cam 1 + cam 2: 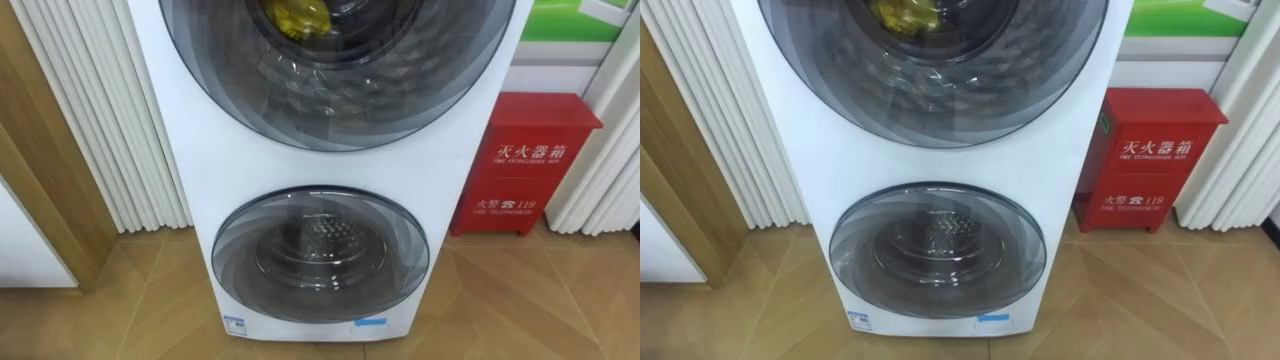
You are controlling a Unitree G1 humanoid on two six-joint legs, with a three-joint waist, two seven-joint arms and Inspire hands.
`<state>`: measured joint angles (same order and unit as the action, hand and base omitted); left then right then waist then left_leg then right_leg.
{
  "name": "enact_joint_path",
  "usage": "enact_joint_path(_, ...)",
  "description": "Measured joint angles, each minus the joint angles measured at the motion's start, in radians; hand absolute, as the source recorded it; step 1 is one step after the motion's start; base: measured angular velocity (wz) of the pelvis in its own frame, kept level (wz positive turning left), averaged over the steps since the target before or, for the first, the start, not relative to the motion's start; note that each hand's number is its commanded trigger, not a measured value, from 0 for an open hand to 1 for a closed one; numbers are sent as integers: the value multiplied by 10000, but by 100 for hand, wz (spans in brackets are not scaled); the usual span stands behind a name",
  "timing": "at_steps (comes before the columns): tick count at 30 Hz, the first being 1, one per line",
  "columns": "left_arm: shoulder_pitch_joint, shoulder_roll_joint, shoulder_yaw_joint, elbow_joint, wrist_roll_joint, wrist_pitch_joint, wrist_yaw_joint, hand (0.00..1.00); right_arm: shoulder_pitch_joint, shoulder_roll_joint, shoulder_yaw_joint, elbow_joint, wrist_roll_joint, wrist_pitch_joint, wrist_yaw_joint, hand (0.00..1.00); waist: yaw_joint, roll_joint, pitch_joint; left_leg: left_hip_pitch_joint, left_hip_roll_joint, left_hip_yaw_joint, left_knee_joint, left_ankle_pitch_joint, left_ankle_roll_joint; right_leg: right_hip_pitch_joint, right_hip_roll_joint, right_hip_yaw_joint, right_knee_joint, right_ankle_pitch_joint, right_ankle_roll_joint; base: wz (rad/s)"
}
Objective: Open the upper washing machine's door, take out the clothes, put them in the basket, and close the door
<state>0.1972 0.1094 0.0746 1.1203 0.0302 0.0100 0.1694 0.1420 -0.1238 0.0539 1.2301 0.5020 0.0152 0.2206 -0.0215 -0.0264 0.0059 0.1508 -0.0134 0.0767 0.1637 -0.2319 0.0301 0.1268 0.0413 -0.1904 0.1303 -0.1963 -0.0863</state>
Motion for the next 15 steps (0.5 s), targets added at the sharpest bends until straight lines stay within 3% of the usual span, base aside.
enact_joint_path(9,70,-97,257,-8,13,60,42,0,-63,20,-79,38,4,-1,3,0,-19,9,-3,7,0,4,0,0,0,15,0,-9,1,-2,1,0)
enact_joint_path(15,29,-86,222,-7,6,59,42,0,-87,35,-98,130,7,-1,-90,0,-34,-70,45,-32,-1,0,1,0,0,25,-4,-41,-1,-3,3,1)
